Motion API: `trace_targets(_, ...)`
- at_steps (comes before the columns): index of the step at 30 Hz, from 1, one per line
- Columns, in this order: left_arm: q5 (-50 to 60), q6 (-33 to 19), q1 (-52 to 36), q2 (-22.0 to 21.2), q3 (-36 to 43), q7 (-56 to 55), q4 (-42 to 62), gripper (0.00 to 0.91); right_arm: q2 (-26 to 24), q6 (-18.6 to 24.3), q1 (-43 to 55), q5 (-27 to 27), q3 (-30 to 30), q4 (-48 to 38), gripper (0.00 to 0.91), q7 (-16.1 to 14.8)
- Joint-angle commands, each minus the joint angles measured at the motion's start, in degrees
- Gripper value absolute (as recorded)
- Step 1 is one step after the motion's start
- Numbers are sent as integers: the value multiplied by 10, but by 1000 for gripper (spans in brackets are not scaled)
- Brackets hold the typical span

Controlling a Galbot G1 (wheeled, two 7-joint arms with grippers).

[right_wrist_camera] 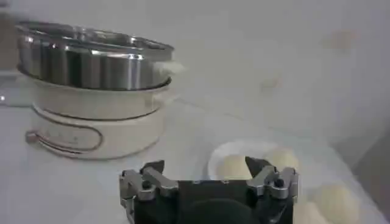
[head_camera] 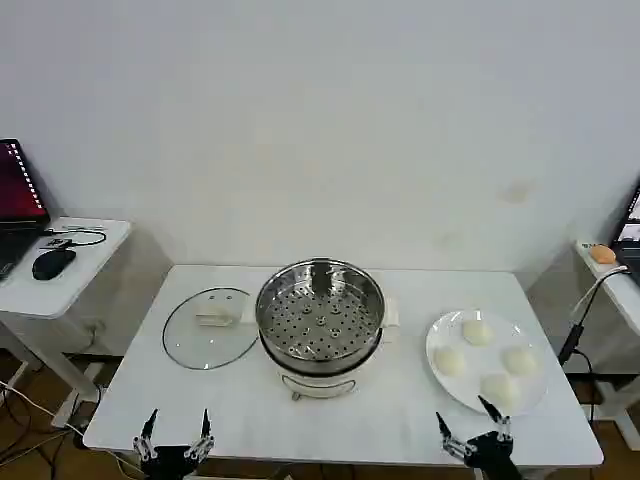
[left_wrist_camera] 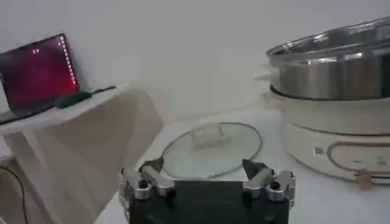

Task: Take steamed baozi put them in steamer then cover it.

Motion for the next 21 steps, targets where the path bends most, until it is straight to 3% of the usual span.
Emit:
trace_targets(1, 16, 48, -2, 3, 3, 3, -25, 907, -54, -60, 33, -26, 43, 10, 907, -19)
trace_targets(3, 25, 48, -3, 6, 4, 14, -27, 907, -80, -103, 50, -38, 55, 9, 907, -43)
trace_targets(4, 34, 48, -3, 7, 5, 14, -27, 907, -117, -128, 69, -64, 68, 1, 907, -76)
trace_targets(6, 35, 48, -7, 3, 5, 10, -26, 907, -164, -145, 93, -80, 73, -16, 907, -100)
trace_targets(7, 35, 48, -8, 2, 5, 7, -25, 907, -200, -150, 115, -96, 75, -37, 907, -155)
trace_targets(8, 35, 48, -9, 1, 5, 6, -25, 907, -220, -150, 124, -107, 76, -46, 907, -171)
trace_targets(11, 35, 48, -9, 0, 5, 6, -27, 907, -300, -120, 186, -156, 63, -97, 907, -280)
trace_targets(14, 38, 49, -12, 0, 4, 6, -28, 907, -350, -101, 256, -157, 20, -129, 907, -339)
trace_targets(16, 38, 48, -12, -2, 3, 5, -28, 907, -385, -72, 359, -175, -75, -169, 907, -408)
trace_targets(18, 39, 48, -12, -3, 2, 7, -28, 907, -402, -52, 455, -184, -169, -208, 907, -438)
trace_targets(19, 39, 48, -12, -4, 0, 7, -28, 907, -409, -31, 549, -192, -258, -240, 907, -457)
trace_targets(21, 39, 48, -13, -5, -2, 7, -30, 907, -409, 4, 665, -205, -369, -276, 907, -485)
